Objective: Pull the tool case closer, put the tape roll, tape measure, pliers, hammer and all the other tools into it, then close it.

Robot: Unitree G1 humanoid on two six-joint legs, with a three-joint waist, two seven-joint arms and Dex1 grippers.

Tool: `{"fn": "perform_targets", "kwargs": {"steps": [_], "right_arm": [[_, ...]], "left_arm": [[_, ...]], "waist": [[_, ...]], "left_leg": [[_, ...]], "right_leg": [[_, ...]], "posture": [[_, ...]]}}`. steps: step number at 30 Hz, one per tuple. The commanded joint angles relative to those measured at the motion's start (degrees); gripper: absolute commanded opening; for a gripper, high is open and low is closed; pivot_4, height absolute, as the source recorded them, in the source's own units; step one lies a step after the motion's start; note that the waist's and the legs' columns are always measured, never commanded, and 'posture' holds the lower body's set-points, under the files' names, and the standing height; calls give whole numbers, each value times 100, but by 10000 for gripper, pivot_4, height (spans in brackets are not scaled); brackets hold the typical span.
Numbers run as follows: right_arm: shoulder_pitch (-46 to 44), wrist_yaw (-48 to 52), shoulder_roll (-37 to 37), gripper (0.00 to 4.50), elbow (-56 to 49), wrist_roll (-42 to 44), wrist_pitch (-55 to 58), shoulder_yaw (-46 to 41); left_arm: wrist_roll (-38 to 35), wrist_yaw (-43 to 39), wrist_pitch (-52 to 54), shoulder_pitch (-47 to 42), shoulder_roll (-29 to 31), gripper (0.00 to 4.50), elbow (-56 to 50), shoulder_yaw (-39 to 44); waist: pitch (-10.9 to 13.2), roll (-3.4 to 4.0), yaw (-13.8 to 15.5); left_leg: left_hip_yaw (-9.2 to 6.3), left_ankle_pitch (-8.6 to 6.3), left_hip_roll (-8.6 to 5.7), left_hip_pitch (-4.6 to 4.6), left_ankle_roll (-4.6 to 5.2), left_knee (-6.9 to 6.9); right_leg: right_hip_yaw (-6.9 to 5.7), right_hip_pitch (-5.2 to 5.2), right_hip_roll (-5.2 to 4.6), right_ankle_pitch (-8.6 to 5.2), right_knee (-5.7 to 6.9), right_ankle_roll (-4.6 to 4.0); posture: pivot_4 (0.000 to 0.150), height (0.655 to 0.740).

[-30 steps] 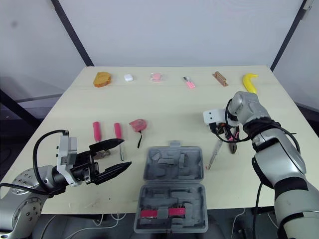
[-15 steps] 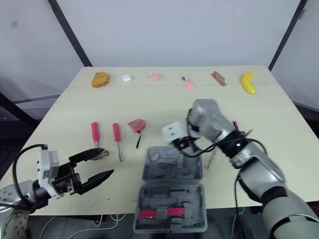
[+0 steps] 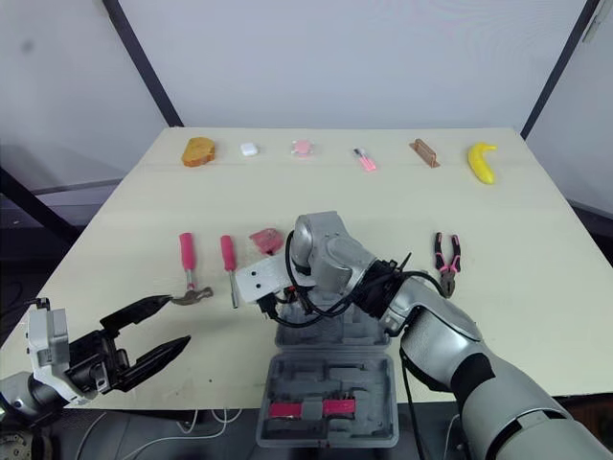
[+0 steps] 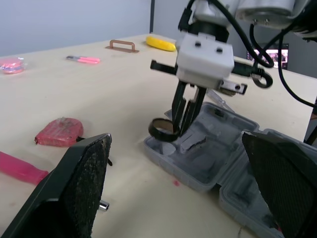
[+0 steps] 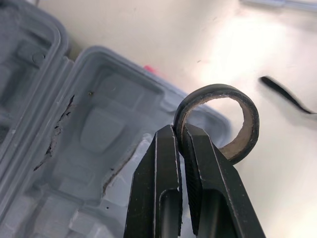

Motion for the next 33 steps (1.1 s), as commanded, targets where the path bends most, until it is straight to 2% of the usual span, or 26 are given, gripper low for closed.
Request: {"fn": "perform_targets", "kwargs": {"steps": [1, 13, 19, 20, 21, 33], "right_arm": [[4, -128, 49, 232, 31, -12, -125, 41], [116, -529, 132, 232, 783, 6, -600, 92], [59, -493, 126, 232, 715, 17, -602, 51], [53, -463, 117, 7077, 658, 21, -571, 44], [47, -452, 119, 9667, 609, 29, -532, 27], [10, -170, -110, 9667, -123, 133, -203, -136]], "left_arm": [[-66, 59, -21, -31, -12, 45000, -182, 43], [-51, 98, 46, -159, 33, 45000, -146, -35], [-14, 72, 87, -192, 61, 45000, -120, -51], [-12, 73, 93, -192, 60, 45000, -126, -53], [-12, 74, 98, -193, 59, 45000, -129, -55], [19, 139, 85, -219, 51, 45000, -125, -146]], "waist": [[0, 0, 0], [0, -1, -7], [-1, -2, -8], [0, -2, -8], [0, -2, -7], [1, -2, -12]], "left_leg": [[-1, 0, 0, 0, 0, 0], [0, 0, 0, 3, -1, -4], [-1, 1, 2, 3, -1, -4], [-1, 1, 2, 3, -1, -5], [-1, 1, 2, 3, -1, -5], [-1, 0, 4, 2, -1, -7]], "right_leg": [[-1, 0, 0, 0, 0, 0], [0, 0, 2, -1, 1, -1], [0, 0, 1, -1, 1, -1], [0, 0, 1, -1, 1, -1], [0, 0, 1, -1, 1, -1], [0, -3, 0, -1, 0, -2]], "posture": [[1500, 7400], [1500, 7400], [1500, 7400], [1500, 7400], [1500, 7400], [1500, 7400]]}}
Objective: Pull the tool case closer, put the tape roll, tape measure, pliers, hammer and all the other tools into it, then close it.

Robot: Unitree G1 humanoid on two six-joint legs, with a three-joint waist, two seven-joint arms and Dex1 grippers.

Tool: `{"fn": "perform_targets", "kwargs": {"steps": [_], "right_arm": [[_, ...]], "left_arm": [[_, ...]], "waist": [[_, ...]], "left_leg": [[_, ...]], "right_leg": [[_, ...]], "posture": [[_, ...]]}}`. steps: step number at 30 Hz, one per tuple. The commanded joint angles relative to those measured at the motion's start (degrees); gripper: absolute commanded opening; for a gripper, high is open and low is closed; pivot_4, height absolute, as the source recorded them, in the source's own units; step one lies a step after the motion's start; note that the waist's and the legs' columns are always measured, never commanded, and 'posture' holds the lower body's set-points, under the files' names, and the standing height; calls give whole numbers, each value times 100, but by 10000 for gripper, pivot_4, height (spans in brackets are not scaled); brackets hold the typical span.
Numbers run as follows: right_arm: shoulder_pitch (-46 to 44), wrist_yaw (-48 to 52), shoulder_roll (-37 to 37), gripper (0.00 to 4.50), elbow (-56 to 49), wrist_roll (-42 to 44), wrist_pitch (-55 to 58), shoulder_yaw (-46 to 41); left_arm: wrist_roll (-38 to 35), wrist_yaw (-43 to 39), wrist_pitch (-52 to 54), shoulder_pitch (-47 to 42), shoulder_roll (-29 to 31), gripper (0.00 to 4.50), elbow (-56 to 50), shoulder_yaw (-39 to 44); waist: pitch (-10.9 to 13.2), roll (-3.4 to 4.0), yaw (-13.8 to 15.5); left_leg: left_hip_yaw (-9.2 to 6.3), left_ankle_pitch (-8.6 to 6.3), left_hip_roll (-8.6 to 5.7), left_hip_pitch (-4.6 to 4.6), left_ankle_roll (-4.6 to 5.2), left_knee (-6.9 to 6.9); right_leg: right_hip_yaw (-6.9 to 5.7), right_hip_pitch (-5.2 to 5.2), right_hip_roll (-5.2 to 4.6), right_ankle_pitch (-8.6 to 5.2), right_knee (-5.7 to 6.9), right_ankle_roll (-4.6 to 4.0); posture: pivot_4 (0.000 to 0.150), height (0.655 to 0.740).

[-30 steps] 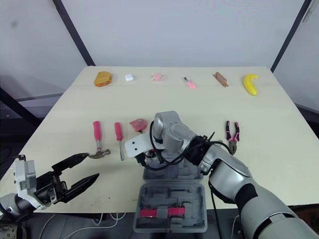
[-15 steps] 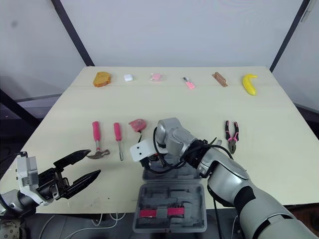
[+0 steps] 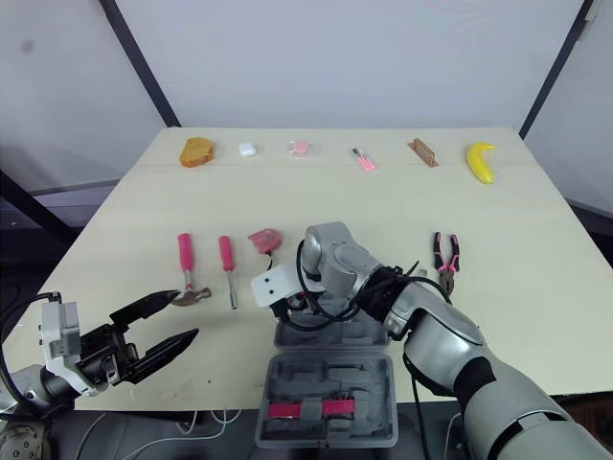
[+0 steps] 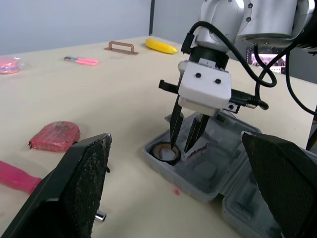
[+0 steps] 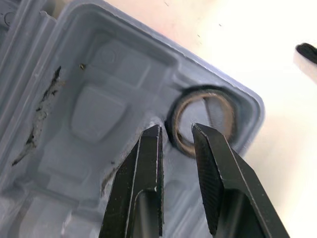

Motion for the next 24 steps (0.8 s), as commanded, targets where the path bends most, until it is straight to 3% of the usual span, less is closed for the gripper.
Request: {"fn": "perform_targets", "kwargs": {"steps": [1, 15, 24], "right_arm": [[-110, 16, 10, 9667, -360, 159, 143, -276], [1188, -959, 14, 9667, -1256, 1826, 804, -2062], [1852, -1934, 37, 9667, -629, 2153, -138, -2347]], "left_arm": [[4, 16, -39, 2, 37, 45000, -129, 50], [47, 10, -78, 27, 27, 45000, -189, 11], [87, -46, -51, -42, 50, 45000, -136, -35]], "waist": [[0, 0, 0], [-3, -8, -1], [-2, -10, -1]], "left_leg": [[0, 0, 0, 0, 0, 0], [0, 0, 1, -1, 0, -2], [5, 0, 1, 0, 0, -5]], "right_leg": [[0, 0, 0, 0, 0, 0], [1, 3, -6, 0, -2, 0], [5, 1, -1, -1, -3, -2]], "posture": [[1500, 7400], [1500, 7400], [1500, 7400]]}}
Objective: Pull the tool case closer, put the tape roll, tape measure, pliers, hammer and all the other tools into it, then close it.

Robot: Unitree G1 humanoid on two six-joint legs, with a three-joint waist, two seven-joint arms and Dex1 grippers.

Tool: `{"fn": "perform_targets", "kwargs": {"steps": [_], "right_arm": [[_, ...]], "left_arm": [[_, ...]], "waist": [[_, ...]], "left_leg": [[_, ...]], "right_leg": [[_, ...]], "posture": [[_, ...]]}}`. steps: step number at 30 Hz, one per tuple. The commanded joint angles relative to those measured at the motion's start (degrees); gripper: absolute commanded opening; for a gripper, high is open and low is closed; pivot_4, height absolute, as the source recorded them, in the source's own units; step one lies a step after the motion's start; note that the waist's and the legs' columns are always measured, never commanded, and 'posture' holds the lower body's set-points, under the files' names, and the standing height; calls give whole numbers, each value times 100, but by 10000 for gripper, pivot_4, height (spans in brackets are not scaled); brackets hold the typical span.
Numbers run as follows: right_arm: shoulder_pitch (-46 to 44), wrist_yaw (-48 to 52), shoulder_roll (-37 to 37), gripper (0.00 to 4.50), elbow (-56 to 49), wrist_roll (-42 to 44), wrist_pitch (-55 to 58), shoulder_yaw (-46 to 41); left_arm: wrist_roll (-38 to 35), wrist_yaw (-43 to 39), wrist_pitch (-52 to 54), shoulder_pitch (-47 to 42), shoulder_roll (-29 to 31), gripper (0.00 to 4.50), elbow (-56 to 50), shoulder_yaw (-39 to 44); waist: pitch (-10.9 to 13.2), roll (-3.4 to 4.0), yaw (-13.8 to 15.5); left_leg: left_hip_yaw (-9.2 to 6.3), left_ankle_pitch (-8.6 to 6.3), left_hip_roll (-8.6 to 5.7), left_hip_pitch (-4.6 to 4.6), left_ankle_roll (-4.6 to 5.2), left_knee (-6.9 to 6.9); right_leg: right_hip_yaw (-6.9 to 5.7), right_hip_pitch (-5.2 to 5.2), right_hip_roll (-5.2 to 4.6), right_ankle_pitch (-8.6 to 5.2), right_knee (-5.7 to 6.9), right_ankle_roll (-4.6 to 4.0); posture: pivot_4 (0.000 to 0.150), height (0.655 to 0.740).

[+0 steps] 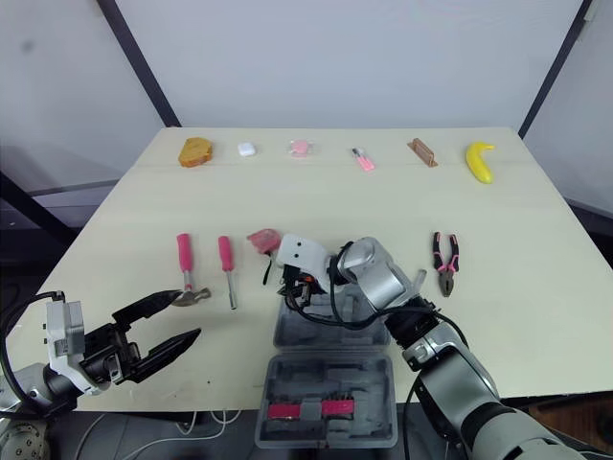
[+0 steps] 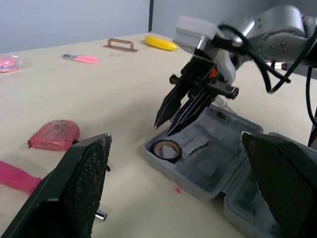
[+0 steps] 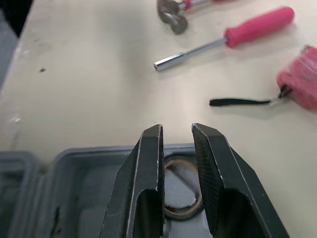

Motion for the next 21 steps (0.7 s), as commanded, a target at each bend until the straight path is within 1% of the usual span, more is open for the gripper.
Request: {"fn": "perform_targets", "kwargs": {"steps": [1, 10, 14, 18, 21], "right_arm": [[44, -195, 18, 9667, 105, 166, -377, -74], [228, -288, -47, 9667, 722, 59, -857, 181], [280, -617, -31, 9667, 1064, -109, -642, 240], [292, -537, -81, 9667, 905, -32, -714, 224], [283, -417, -153, 9667, 563, 122, -674, 115]], "left_arm": [[-18, -38, -39, -23, 51, 45000, -136, -10], [-11, -41, -28, -47, 83, 45000, -116, -26], [-8, -16, -27, -28, 78, 45000, -143, -36], [-17, -4, -14, -3, 84, 45000, -156, -36], [-21, -12, -10, 0, 93, 45000, -148, -37]], "waist": [[0, 0, 0], [0, 0, -3], [-2, -2, -6], [-2, -3, 0], [-1, -2, 12]], "left_leg": [[-1, 0, 0, 0, 0, 0], [-1, 0, 1, 0, 0, 0], [0, 0, 2, 1, 0, 0], [-1, 0, 2, 8, 0, 0], [-1, 0, 2, 8, 0, 0]], "right_leg": [[0, 0, 0, 0, 1, 0], [0, 0, 3, 0, 1, 0], [1, 0, 3, 0, 1, 0], [1, 4, 4, 0, 3, 0], [1, 5, 3, 0, 3, 0]], "posture": [[1500, 7400], [1500, 7400], [1500, 7400], [1500, 7400], [1500, 7400]]}}
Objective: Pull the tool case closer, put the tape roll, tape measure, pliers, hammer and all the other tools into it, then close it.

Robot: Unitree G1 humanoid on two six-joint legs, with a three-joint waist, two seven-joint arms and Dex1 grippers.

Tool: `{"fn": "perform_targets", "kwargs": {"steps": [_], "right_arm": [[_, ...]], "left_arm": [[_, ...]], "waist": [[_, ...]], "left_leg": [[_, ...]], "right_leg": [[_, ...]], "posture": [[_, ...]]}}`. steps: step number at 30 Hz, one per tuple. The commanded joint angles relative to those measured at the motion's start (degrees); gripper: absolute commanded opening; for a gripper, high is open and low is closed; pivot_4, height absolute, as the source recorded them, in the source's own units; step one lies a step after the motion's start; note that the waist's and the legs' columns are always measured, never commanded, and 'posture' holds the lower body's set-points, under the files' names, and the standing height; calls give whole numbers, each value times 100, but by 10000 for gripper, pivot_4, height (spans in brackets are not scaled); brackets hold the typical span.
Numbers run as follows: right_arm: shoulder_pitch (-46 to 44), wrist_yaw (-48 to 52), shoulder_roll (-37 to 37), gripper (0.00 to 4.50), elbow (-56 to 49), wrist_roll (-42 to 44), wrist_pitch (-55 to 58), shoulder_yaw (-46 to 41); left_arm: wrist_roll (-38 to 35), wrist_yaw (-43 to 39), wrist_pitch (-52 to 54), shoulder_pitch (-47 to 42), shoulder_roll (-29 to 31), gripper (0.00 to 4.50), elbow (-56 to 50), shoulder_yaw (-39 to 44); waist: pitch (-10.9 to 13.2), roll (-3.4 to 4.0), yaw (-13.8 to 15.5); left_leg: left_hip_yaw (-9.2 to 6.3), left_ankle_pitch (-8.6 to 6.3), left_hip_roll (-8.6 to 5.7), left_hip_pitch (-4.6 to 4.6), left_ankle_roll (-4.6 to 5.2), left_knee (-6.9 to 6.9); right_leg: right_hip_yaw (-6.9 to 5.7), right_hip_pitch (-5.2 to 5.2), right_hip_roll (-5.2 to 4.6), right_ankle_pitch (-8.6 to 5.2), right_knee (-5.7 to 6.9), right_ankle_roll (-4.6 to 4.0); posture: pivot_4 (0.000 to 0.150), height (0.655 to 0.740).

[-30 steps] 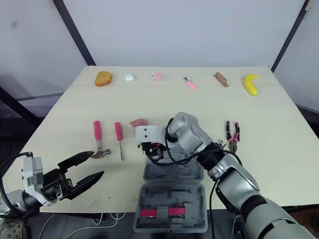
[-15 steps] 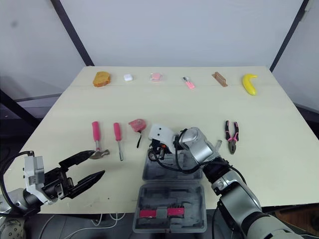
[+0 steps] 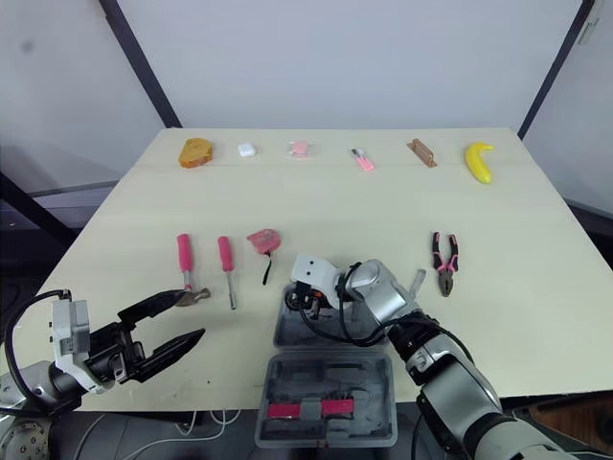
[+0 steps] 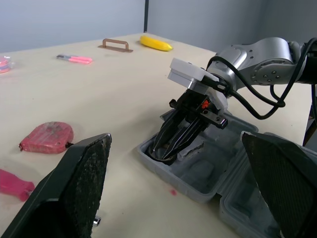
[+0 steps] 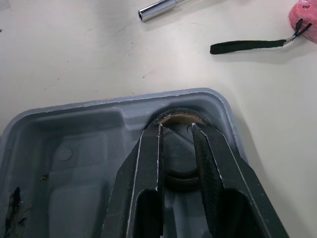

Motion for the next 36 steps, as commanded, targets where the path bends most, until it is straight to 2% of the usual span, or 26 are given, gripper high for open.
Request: {"fn": "perform_targets", "kwargs": {"steps": [1, 12, 16, 21, 28, 36], "right_arm": [[44, 166, -122, 9667, -521, 210, 140, -119], [834, 290, -706, 9667, -2631, 1439, 627, -1102], [1575, 139, -1161, 9667, -3367, 1986, 603, -1866], [2500, -189, -1667, 9667, -3734, 2445, 139, -2922], [3796, -365, -2173, 9667, -3632, 2824, -505, -3994], [5100, -246, -2454, 9667, -2908, 3136, -1286, -4956]], "left_arm": [[-27, -14, -15, 38, 69, 45000, -146, 77], [71, 174, 37, 57, 80, 45000, -113, 82], [220, 442, 0, -14, 29, 45000, 40, 101], [410, 951, 32, -77, -63, 45000, 338, 185], [696, 1370, -170, -36, -244, 45000, 796, 325], [836, 1872, -290, 243, -525, 45000, 1049, 583]], "waist": [[0, 0, 14], [0, -1, 12], [1, -3, 58], [2, -5, 31], [1, -8, 25], [-4, -17, 67]], "left_leg": [[-1, 0, 0, -1, 0, 0], [-3, 0, 3, -5, 1, -2], [-5, 0, 0, -8, 1, 0], [2, -1, -4, -5, 1, 1], [3, -1, -4, -4, 2, -2], [8, -1, -5, -1, 3, -1]], "right_leg": [[0, 0, 0, 0, -1, 0], [-2, -1, 0, 0, -4, 0], [-3, 2, -3, 0, -7, 1], [2, 4, 4, 0, -11, 3], [8, 5, 13, -1, -12, 2], [14, 9, 10, -2, -16, 4]], "posture": [[1500, 7400], [1500, 7400], [1500, 7400], [1500, 7400], [1500, 7400], [1500, 7400]]}}
